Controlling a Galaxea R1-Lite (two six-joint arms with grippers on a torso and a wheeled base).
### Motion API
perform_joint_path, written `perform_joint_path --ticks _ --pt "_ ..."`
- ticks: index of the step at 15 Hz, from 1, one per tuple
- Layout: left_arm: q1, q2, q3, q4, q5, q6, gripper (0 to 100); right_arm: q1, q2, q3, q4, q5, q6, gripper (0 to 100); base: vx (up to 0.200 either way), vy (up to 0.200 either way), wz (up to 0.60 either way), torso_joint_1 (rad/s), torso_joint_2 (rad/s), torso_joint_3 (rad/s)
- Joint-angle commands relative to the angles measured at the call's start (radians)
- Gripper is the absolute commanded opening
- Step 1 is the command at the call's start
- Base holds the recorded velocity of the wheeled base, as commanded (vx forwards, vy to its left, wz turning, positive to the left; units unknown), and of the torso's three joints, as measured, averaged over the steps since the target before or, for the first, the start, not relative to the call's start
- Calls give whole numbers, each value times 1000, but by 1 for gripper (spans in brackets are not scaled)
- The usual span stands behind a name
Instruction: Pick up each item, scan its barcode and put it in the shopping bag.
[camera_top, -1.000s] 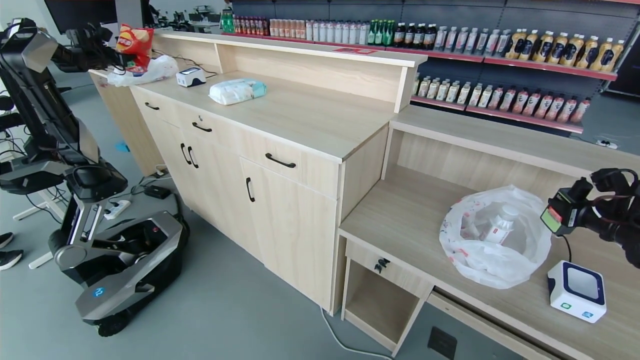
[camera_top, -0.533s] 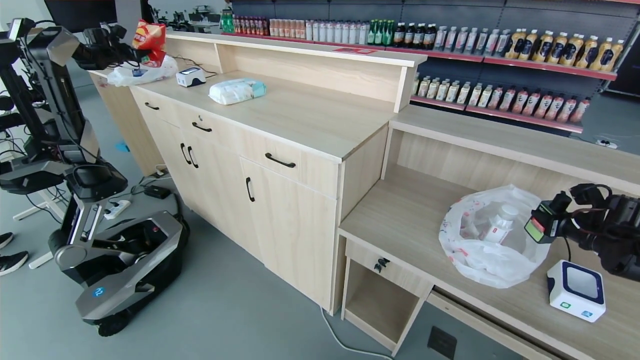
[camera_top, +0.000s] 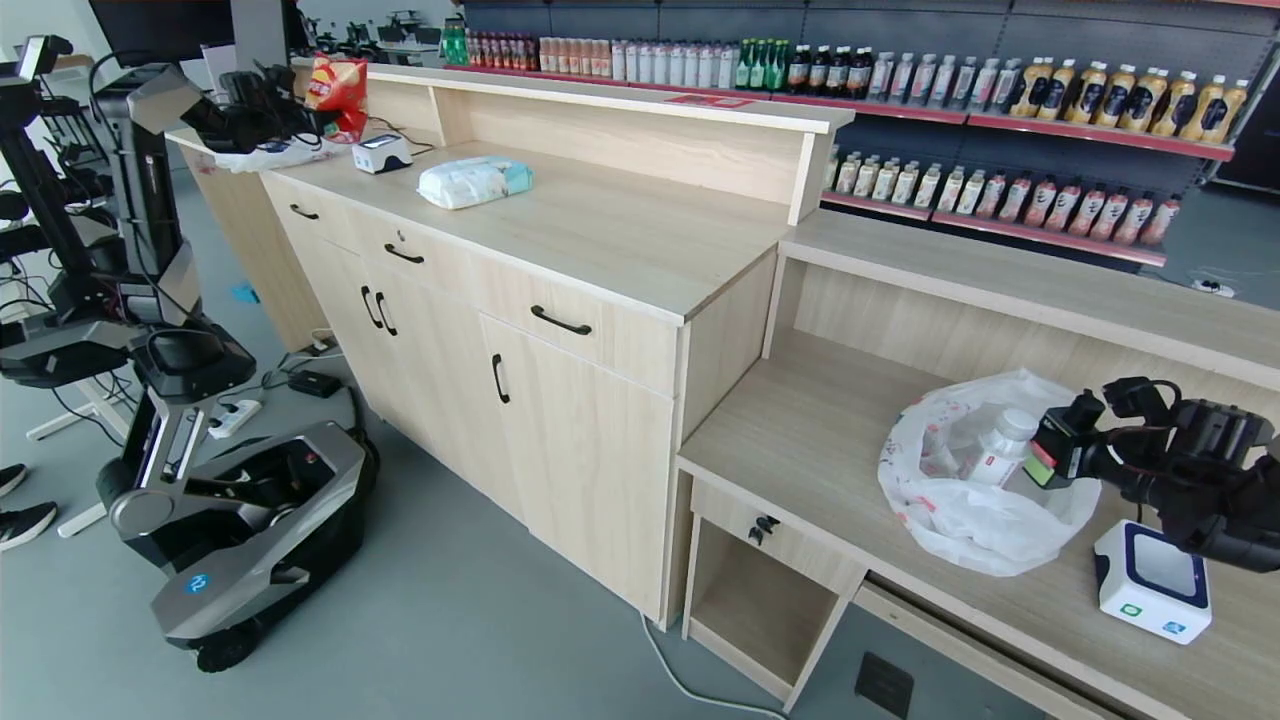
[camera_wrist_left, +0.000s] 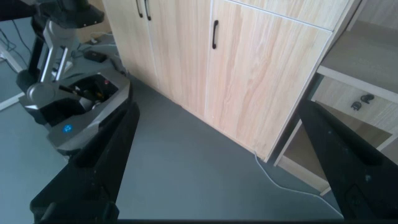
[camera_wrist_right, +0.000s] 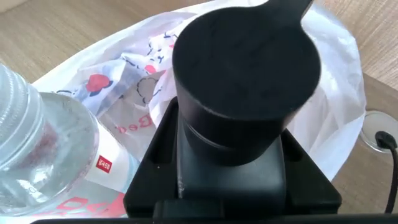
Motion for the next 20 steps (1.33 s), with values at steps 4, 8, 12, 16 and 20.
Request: perform_joint_path --ticks 4,8,12,16,20 --pt "0 0 0 0 0 0 100 15 66 -14 -39 2 -4 0 0 0 0 0 0 0" --pt "0 0 0 0 0 0 100 15 125 -28 -78 2 -12 0 0 0 0 0 0 0" --pt "0 0 0 0 0 0 100 17 135 -28 -81 2 -15 0 0 0 0 0 0 0" --pt "0 0 0 0 0 0 100 14 137 -27 -82 2 -29 0 0 0 0 0 0 0" --pt "0 0 0 0 0 0 100 14 140 -22 -81 2 -39 0 0 0 0 0 0 0"
